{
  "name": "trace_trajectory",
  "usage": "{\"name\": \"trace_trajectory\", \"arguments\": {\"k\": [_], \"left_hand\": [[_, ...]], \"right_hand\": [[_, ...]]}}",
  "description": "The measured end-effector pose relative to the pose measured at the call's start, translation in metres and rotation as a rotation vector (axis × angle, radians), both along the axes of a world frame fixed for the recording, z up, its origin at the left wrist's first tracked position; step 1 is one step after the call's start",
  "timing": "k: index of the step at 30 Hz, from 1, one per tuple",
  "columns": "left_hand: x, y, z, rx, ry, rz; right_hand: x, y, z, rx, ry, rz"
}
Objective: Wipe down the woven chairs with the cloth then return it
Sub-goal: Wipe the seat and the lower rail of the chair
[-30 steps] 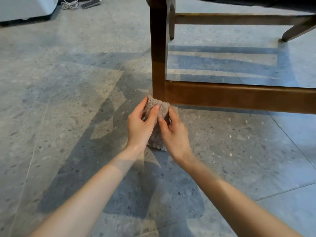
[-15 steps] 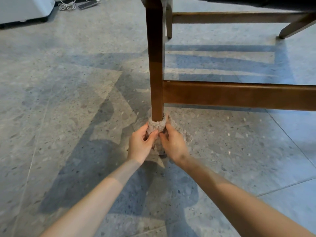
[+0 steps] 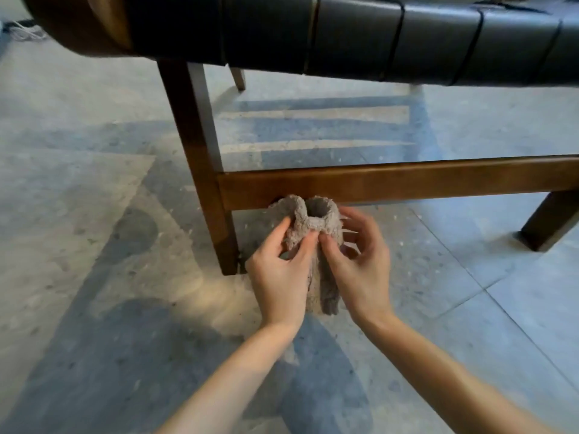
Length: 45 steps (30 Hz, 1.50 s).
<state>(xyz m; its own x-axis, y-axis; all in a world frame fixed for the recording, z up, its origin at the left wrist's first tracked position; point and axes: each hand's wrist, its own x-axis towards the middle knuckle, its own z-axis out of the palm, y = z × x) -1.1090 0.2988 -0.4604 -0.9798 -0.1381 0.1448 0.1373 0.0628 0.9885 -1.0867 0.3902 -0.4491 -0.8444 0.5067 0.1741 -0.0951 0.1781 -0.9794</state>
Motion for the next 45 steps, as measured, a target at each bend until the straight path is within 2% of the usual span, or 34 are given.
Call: {"name": "trace_trajectory", "arguments": {"k": [4,8,13,16,20,22,27,32,36,41,45], "left_hand": [[0.002,0.057,0.026,-0.025,-0.011,-0.192],[0.002,0.117,0.051,-0.143,0.170,-0.431],[-0.001,0.200,0.076,-0.520,0.315,-0.661],[0.003,0.254,0.084,-0.573,0.313,-0.651],[0.006,0.325,0.086,-0.448,0.182,-0.613],[0.006,0.355,0.083,-0.435,0.159,-0.530],[0.001,0.407,0.074,-0.388,0.042,-0.290],[-0.006,0.434,0.070,-0.294,0.012,-0.351],[-0.011,0.436,0.066,-0.455,0.065,-0.401],[0.000,0.436,0.058,-0.891,0.256,-0.399],[-0.008,0.441,0.060,-0.883,0.210,-0.443]], "right_hand": [[0.015,0.064,0.027,0.045,0.021,-0.043],[0.036,0.140,0.048,0.209,-0.043,-0.048],[0.070,0.233,0.065,0.305,-0.098,-0.182],[0.086,0.291,0.068,0.313,-0.162,-0.298],[0.089,0.355,0.066,0.332,-0.173,-0.455],[0.082,0.379,0.063,0.349,-0.160,-0.480],[0.051,0.421,0.049,0.253,-0.114,-0.430],[0.022,0.436,0.039,-0.042,-0.157,-0.234],[0.011,0.437,0.035,-0.223,-0.250,-0.054],[0.010,0.442,0.026,-0.251,-0.218,0.041],[0.009,0.441,0.036,-0.168,-0.081,0.099]]}}
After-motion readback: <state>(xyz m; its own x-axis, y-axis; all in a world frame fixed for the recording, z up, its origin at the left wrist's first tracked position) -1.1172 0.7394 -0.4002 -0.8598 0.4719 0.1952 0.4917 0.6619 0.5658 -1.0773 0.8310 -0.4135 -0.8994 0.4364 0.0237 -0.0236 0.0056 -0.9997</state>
